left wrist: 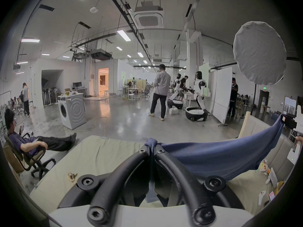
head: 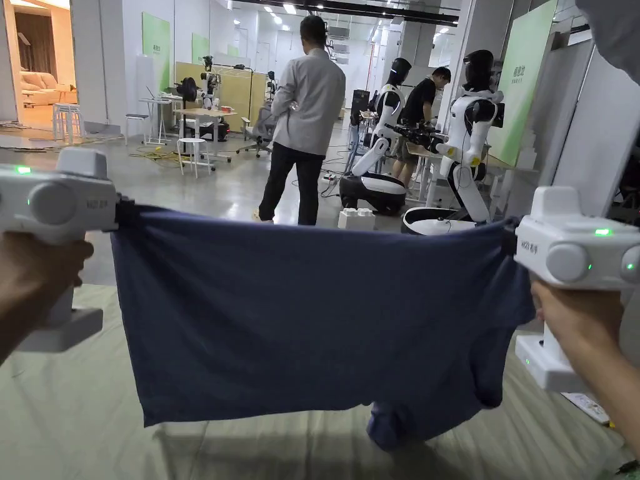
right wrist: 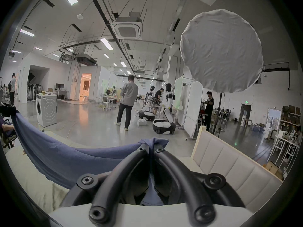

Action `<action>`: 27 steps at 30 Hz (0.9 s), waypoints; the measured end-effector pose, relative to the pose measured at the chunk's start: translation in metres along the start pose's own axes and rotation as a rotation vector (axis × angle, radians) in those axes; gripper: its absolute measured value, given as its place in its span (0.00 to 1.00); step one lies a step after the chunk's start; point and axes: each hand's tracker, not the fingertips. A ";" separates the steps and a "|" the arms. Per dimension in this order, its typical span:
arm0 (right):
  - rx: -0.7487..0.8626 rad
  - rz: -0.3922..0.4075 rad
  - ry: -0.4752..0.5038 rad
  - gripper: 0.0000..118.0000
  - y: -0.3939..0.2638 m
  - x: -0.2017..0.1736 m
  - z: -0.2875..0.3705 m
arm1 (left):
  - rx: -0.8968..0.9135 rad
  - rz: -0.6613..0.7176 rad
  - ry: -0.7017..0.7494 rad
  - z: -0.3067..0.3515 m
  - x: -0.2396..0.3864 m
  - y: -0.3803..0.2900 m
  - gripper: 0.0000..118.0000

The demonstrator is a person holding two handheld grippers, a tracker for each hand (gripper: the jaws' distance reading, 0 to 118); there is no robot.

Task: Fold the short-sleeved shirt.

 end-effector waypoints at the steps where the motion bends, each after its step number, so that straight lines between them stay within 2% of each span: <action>1: -0.004 0.002 0.002 0.04 -0.010 -0.002 0.001 | -0.011 0.005 -0.001 -0.002 -0.001 -0.011 0.03; 6: -0.039 -0.008 0.018 0.04 -0.044 -0.001 0.008 | -0.047 0.028 -0.016 0.017 0.001 -0.048 0.03; 11: -0.028 -0.021 0.025 0.04 -0.059 0.003 0.043 | -0.035 0.028 -0.038 0.040 -0.007 -0.065 0.03; 20: 0.021 0.011 0.015 0.04 -0.075 0.005 0.136 | 0.011 -0.010 -0.054 0.094 -0.017 -0.091 0.03; 27: -0.032 0.024 0.044 0.04 -0.119 0.011 0.202 | -0.010 0.012 -0.070 0.159 -0.025 -0.139 0.03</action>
